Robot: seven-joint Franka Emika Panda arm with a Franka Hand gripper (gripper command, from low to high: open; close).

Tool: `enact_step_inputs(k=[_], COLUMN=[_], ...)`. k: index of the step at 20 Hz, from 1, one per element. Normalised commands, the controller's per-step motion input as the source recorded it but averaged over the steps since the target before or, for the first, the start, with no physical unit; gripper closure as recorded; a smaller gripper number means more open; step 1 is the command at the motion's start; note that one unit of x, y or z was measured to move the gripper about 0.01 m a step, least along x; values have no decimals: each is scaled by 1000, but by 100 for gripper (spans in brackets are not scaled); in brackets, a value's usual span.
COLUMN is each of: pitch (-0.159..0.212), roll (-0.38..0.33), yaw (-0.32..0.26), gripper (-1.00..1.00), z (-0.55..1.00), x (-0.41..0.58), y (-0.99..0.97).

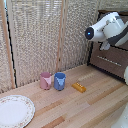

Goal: Kindly get your arm to the topmost drawer handle. Get a good grip on it, then softly pull to open it.

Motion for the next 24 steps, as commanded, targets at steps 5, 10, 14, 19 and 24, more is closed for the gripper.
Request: enact_step_inputs(k=[5, 10, 14, 19, 24], pitch=[0, 14, 44, 76, 68], roll=[36, 2, 0, 0, -15], yaw=[4, 50, 35, 30, 17], gripper=[100, 100, 100, 100, 100], z=[-259, -436, -490, -398, -270], x=[23, 255, 305, 298, 170], y=[749, 982, 1000, 998, 995])
